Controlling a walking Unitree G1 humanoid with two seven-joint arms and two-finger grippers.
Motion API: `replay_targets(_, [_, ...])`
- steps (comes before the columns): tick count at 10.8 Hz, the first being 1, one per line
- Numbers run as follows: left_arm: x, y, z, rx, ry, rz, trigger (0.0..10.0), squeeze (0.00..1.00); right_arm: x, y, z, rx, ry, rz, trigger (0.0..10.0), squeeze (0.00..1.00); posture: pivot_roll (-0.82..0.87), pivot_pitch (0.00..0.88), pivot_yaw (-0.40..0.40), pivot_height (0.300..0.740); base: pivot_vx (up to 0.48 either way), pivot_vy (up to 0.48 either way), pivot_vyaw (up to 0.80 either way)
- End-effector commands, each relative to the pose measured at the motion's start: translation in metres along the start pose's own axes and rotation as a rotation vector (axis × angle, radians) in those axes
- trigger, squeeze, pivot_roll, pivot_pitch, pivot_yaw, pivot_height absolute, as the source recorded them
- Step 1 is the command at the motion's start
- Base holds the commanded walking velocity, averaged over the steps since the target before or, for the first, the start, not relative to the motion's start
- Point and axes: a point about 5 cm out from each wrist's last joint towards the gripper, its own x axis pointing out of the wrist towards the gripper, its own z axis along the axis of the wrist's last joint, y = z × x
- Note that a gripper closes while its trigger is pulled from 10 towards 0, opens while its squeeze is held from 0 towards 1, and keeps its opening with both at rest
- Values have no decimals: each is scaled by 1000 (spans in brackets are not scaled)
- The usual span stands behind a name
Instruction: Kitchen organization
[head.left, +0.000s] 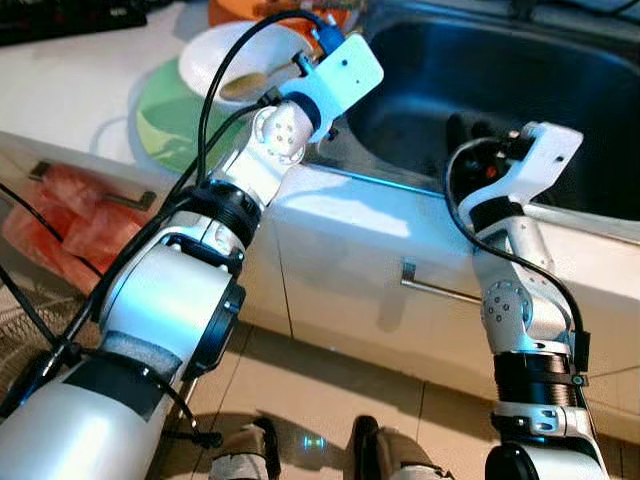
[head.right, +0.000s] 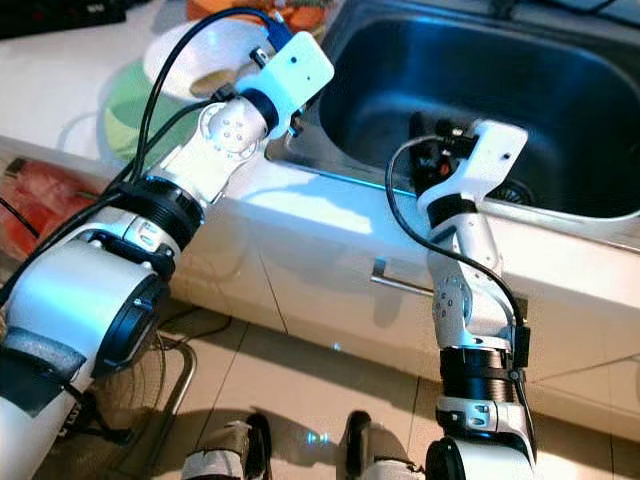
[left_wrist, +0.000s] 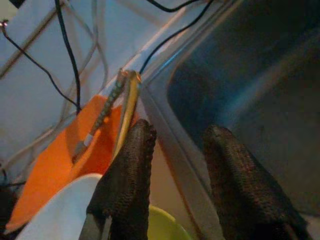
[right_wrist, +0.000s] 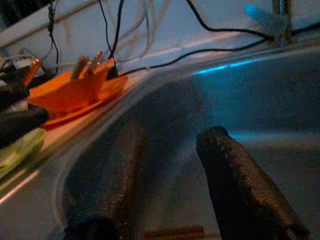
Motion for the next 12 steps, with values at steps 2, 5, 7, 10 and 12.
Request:
replay_targets(2, [4,15,21,61,-66,34,10000,0,-3,2,5,9,-11,-1,10000,0,-62,271,5,740,0,0,0])
replay_targets(5, [4,23,33,86,-112,21,10000,0,-5,1,1,16,8,-6,10000,0,-49,273,1,740,0,0,0])
replay_targets(7, [4,23,34,124,-109,8,10000,0,-5,2,0,18,15,-4,10000,0,-45,269,-2,740,0,0,0])
replay_targets(10, [5,31,32,159,-61,61,10000,0,-6,2,1,20,16,-2,10000,0,-47,271,-7,740,0,0,0])
replay_targets(12, [5,39,28,164,-19,115,10000,0,-4,6,8,37,-11,13,10000,0,-53,275,-13,740,0,0,0])
